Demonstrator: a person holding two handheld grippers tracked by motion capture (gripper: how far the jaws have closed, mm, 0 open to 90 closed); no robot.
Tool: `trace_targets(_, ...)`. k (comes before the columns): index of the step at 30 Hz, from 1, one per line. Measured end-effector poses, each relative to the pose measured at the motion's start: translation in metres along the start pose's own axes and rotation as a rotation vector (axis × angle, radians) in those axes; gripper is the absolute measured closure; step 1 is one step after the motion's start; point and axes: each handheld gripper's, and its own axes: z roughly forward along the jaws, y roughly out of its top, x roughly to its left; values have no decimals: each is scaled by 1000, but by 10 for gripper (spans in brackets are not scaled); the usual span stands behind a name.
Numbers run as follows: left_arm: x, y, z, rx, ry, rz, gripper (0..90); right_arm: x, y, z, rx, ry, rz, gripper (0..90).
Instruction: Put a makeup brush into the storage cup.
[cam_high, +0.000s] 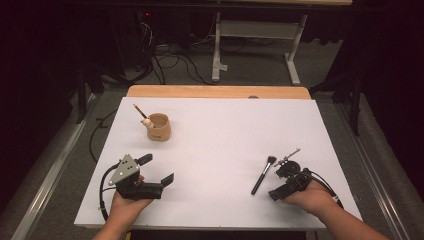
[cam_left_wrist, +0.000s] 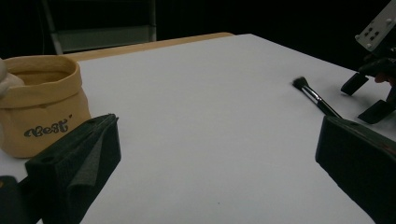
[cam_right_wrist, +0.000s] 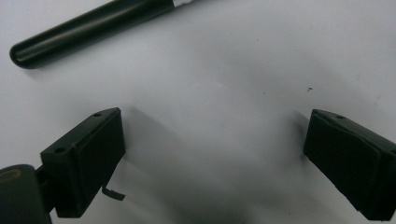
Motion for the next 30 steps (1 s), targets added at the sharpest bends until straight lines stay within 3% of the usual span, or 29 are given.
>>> trace_targets(3, 0, 0, 0, -7, 4, 1, 9, 2, 3, -1, 19, -6, -20, 77)
trace_targets(6, 0, 0, -1, -6, 3, -3, 9, 6, 9, -5, 25, 17, -24, 90)
trace_targets(15, 0, -1, 0, -6, 9, 2, 12, 21, 34, -18, -1, 29, -44, 116)
trace_targets(21, 2, -1, -1, -1, 11, 4, 13, 33, 46, -11, 3, 49, -41, 120)
trace_targets(30, 2, -3, 1, 9, 9, 2, 14, 35, 52, 1, 17, 63, 7, 154)
